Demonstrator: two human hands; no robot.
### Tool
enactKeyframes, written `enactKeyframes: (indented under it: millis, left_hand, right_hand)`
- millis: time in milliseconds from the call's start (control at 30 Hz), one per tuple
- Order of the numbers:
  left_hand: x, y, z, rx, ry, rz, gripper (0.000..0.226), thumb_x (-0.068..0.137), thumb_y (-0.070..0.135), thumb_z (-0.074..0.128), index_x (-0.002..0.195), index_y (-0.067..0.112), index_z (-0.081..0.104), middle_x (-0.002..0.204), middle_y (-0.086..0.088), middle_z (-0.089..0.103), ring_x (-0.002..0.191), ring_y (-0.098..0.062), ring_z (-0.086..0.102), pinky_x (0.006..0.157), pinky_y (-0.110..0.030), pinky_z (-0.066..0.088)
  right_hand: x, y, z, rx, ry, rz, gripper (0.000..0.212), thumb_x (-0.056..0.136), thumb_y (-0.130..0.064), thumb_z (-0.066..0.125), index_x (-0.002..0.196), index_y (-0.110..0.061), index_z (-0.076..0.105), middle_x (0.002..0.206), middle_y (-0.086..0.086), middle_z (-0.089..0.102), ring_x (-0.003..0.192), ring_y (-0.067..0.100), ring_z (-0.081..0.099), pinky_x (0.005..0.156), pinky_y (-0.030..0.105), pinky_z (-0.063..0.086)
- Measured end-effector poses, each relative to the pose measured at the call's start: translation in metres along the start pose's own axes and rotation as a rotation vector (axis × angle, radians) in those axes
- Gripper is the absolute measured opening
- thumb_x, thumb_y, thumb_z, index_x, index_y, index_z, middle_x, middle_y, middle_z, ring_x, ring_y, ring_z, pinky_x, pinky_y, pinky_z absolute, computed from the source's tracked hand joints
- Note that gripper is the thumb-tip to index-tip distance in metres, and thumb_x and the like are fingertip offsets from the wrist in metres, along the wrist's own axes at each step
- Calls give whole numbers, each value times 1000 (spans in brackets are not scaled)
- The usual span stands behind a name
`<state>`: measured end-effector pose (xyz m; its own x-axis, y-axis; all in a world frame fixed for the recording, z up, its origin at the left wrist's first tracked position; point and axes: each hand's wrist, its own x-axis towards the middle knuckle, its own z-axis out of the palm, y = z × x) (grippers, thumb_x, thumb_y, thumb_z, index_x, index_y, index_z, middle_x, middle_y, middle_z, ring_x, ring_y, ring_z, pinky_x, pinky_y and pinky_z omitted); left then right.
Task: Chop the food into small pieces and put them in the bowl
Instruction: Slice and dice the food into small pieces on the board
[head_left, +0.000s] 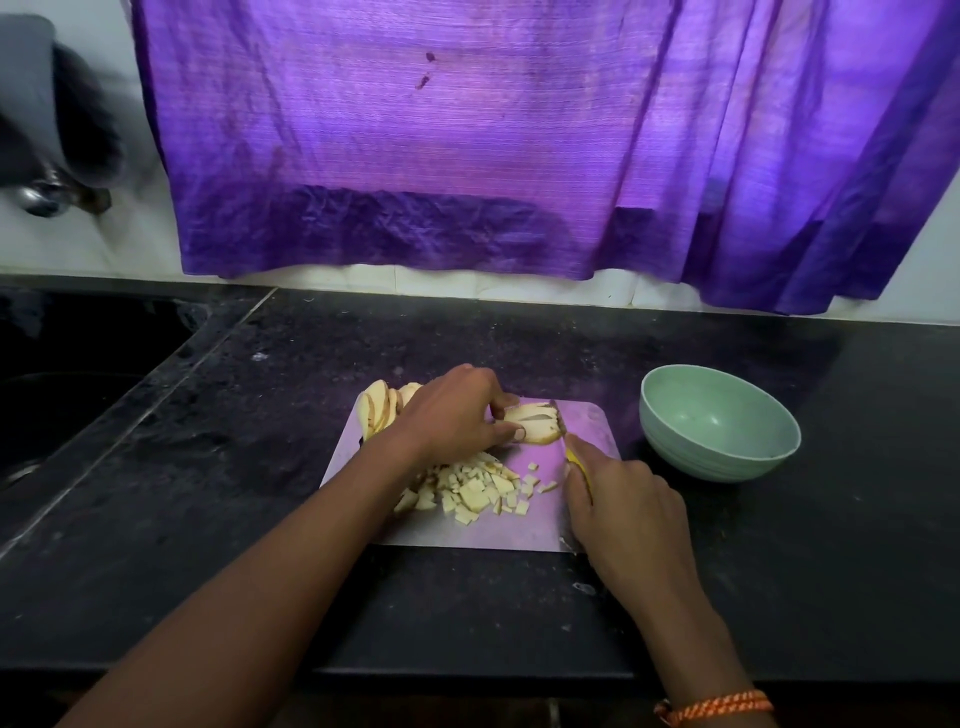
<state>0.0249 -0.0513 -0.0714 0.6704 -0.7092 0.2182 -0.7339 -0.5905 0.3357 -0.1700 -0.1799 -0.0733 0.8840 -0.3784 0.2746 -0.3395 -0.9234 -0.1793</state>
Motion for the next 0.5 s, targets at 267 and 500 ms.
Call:
enactKeyframes:
  millis: [267, 500]
  left_hand:
    - [-2, 5, 13, 120, 0, 113, 70, 99, 63, 63, 157, 26, 52, 145, 8, 56, 130, -15, 50, 99, -35, 45]
    - [-2, 10, 16, 132, 60, 86, 56, 98, 61, 65, 143, 28, 67, 126, 11, 61, 117, -14, 52, 89, -37, 43]
  right_hand:
    - [-1, 0, 1, -19, 17, 34, 41, 107, -37, 32, 147, -38, 42, 97, 5, 67, 87, 31, 65, 67, 39, 45]
    - [-2, -3, -2, -40, 8, 33, 44, 108, -39, 31, 151, -40, 39, 100, 5, 67, 90, 30, 65, 65, 37, 37]
